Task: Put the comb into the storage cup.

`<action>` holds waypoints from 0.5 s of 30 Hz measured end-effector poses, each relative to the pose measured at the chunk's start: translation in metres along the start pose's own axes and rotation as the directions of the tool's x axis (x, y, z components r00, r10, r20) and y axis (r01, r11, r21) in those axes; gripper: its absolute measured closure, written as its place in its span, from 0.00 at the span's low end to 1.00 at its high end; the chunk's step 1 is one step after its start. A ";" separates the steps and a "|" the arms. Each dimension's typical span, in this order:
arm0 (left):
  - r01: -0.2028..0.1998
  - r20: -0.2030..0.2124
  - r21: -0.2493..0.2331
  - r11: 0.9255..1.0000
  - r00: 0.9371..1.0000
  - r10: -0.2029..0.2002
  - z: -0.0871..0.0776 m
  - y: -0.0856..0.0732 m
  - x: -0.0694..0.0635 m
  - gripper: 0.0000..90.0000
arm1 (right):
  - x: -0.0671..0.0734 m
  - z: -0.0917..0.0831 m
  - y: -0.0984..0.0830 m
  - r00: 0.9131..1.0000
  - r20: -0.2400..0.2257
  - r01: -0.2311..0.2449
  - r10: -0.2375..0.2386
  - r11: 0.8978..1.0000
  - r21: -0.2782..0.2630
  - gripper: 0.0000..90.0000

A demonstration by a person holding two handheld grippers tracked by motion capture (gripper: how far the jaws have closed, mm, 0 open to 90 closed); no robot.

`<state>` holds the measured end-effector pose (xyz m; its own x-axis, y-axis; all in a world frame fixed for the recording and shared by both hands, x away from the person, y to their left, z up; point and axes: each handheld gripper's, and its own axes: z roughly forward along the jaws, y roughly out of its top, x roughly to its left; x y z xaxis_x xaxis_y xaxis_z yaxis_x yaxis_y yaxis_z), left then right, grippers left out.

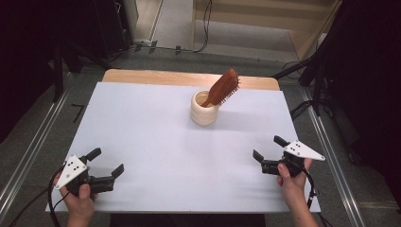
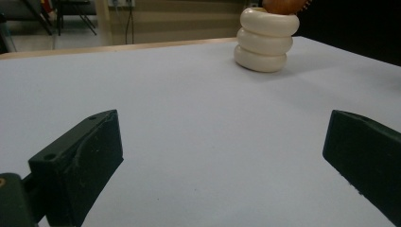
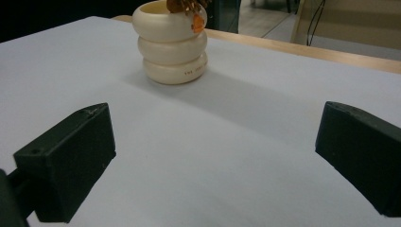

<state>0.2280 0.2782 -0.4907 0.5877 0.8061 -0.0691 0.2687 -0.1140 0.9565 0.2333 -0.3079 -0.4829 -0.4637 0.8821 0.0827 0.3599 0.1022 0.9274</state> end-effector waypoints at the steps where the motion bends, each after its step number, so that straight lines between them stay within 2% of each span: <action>1: -0.001 0.001 0.001 1.000 1.000 0.001 0.000 0.000 0.000 0.00 | -0.002 -0.003 -0.004 1.000 0.007 -0.006 0.006 1.000 0.007 0.00; 15: -0.002 -0.001 0.002 1.000 1.000 0.002 0.000 0.000 0.000 0.00 | -0.021 -0.023 -0.026 0.999 0.046 -0.030 0.029 0.999 0.023 0.00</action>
<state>0.2279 0.2780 -0.4908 0.5877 0.8063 -0.0666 0.2688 -0.1170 0.9561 0.2152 -0.3394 -0.5001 -0.4157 0.9048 0.0925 0.3919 0.0864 0.9159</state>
